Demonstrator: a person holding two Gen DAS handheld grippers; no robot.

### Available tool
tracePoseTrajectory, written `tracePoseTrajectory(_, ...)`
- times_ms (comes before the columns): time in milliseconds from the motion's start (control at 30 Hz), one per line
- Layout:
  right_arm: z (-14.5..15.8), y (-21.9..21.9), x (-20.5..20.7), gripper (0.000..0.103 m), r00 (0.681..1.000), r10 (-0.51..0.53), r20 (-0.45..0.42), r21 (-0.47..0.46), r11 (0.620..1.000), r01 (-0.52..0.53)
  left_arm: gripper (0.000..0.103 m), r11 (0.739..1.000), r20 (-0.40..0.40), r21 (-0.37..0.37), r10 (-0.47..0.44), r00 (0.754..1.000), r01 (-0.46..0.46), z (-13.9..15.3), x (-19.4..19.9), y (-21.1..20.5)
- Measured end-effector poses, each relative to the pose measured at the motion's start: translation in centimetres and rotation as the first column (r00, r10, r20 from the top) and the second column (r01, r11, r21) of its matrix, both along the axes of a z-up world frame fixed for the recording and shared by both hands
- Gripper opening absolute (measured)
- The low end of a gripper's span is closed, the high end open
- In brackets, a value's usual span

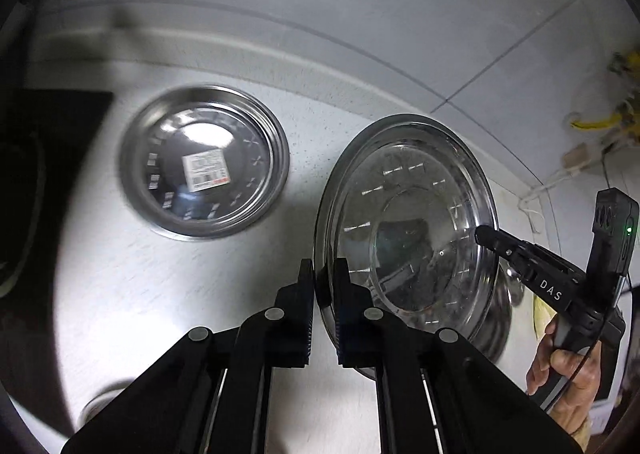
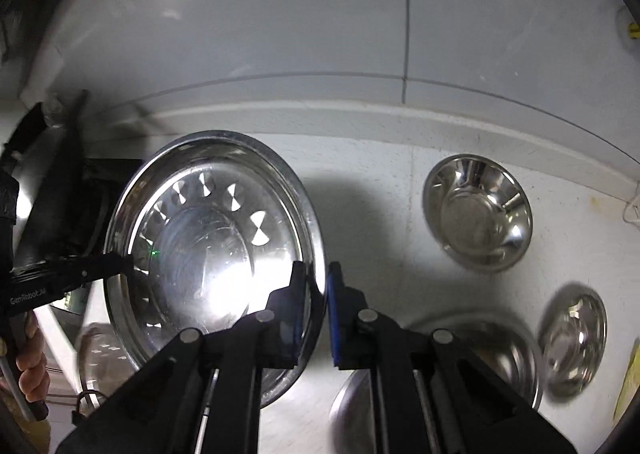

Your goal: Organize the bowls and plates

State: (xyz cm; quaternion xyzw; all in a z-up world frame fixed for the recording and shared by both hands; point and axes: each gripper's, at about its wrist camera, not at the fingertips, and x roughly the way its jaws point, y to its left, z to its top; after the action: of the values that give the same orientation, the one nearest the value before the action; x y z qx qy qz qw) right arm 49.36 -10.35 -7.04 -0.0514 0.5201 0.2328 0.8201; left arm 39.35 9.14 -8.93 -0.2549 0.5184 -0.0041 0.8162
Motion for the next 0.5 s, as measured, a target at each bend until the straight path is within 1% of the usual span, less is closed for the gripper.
tracePoseTrajectory(67,1.9,0.3,-2.7,0.01,1.0,0.003,0.011,0.026,1.0,-0.003,0.006,1.0,0.014,0.007,-0.005,1.0,0.005,1.8,-2.5,0.6)
tracePoseTrajectory(133,3.1,1.0,-5.5,0.01,1.0,0.005,0.014,0.047,0.999,-0.005,0.006,1.0,0.02,0.011,-0.003,1.0,0.003,3.0,-4.9,1.1)
tracePoseTrajectory(267,4.4,3.6,-11.7,0.01,1.0,0.022,0.015,0.084,0.996,-0.023,0.006,1.0,0.038,0.018,0.001,0.999,-0.002,4.9,-11.2,2.6)
tracePoseTrajectory(333,4.6,4.5,-14.6,0.01,1.0,0.027,0.009,0.096,0.995,-0.028,0.006,1.0,0.047,0.013,0.001,0.999,-0.002,5.3,-14.2,3.7)
tracePoseTrajectory(400,4.1,5.6,-18.0,0.009,0.999,0.039,-0.005,0.106,0.994,-0.038,0.006,1.0,0.051,0.011,0.006,0.999,-0.007,5.4,-17.3,5.0)
tracePoseTrajectory(433,3.9,6.0,-19.1,0.01,0.999,0.042,-0.01,0.104,0.994,-0.041,0.006,1.0,0.05,0.009,0.006,0.999,-0.006,5.3,-18.5,5.6)
tracePoseTrajectory(500,2.5,7.3,-21.5,0.01,0.998,0.051,-0.036,0.103,0.994,-0.048,0.006,1.0,0.037,0.014,0.01,0.999,-0.01,4.2,-21.2,7.0)
